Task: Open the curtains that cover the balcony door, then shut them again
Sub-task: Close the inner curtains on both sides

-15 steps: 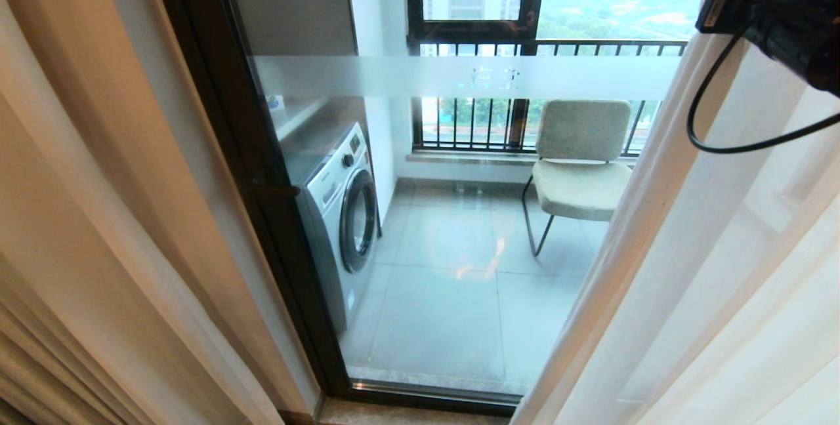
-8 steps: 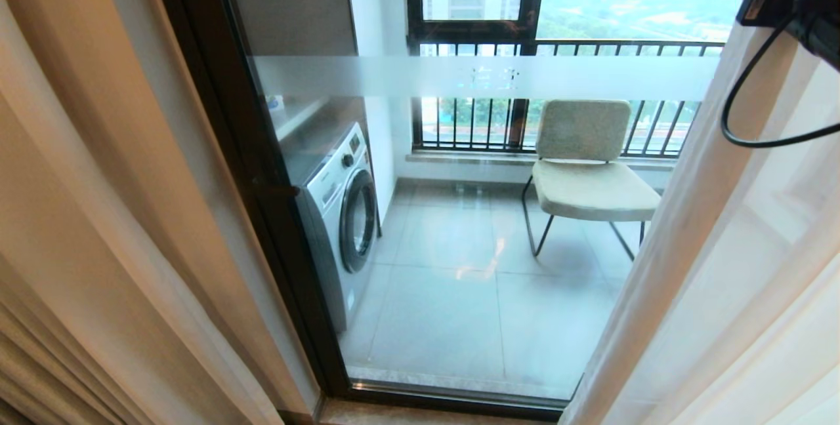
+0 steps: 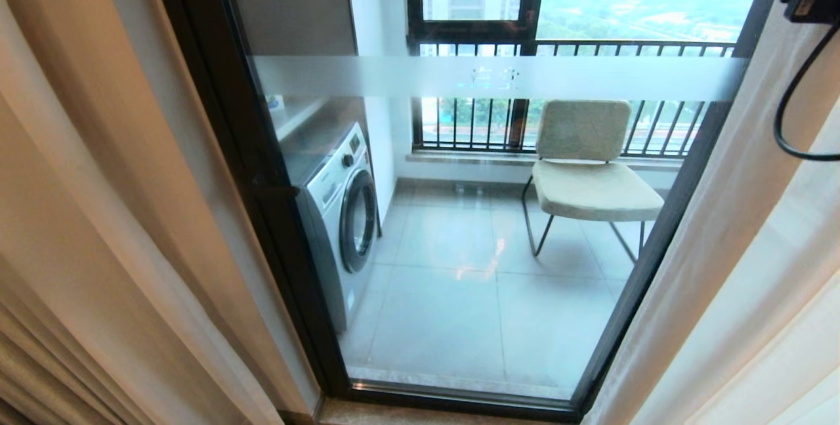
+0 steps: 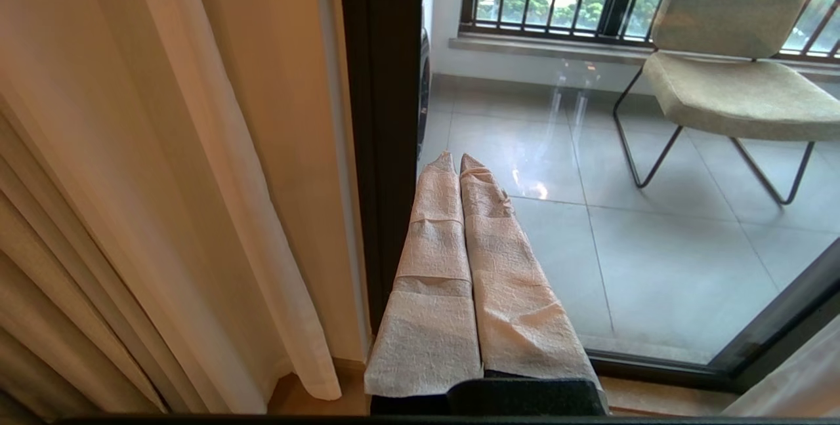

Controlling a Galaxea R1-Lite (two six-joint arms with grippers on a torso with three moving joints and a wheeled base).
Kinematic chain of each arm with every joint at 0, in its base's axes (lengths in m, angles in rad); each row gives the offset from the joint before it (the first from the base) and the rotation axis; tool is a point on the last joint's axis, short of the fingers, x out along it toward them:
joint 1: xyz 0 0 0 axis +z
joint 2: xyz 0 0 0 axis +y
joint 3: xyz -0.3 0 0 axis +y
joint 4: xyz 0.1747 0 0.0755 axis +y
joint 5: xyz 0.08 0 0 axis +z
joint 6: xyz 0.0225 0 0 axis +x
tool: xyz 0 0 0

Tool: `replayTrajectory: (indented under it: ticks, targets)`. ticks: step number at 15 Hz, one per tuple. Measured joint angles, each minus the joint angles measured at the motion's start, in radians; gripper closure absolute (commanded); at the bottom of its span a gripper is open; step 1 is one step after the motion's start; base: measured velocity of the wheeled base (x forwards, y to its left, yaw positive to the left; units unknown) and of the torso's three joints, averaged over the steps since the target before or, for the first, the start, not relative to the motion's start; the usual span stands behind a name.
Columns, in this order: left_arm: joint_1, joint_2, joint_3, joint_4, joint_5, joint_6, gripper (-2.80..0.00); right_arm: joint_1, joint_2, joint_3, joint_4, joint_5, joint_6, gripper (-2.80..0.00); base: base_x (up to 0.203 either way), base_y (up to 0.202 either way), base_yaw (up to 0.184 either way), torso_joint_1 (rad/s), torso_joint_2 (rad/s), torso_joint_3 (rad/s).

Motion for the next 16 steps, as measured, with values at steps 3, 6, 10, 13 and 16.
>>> replayTrajectory:
  ticks: [3,6,10,13,16]
  targets:
    - [0.0,0.0,0.0,0.0,0.0,0.0,0.0,-0.02,-0.087,0.082,0.004,0.0,-0.024,-2.8,0.0,0.0,0.0,0.0,0.0,0.0]
    - [0.0,0.0,0.0,0.0,0.0,0.0,0.0,-0.044,-0.195,0.193,0.026,0.0,-0.027,-2.8,0.0,0.0,0.0,0.0,0.0,0.0]
    - [0.0,0.0,0.0,0.0,0.0,0.0,0.0,-0.068,-0.336,0.33,0.074,0.003,-0.023,-2.8,0.0,0.0,0.0,0.0,0.0,0.0]
    - [0.0,0.0,0.0,0.0,0.0,0.0,0.0,-0.071,-0.431,0.425,0.078,0.01,-0.021,-2.8,0.0,0.0,0.0,0.0,0.0,0.0]
    - [0.0,0.0,0.0,0.0,0.0,0.0,0.0,-0.066,-0.531,0.532,0.079,0.014,-0.019,-2.8,0.0,0.0,0.0,0.0,0.0,0.0]
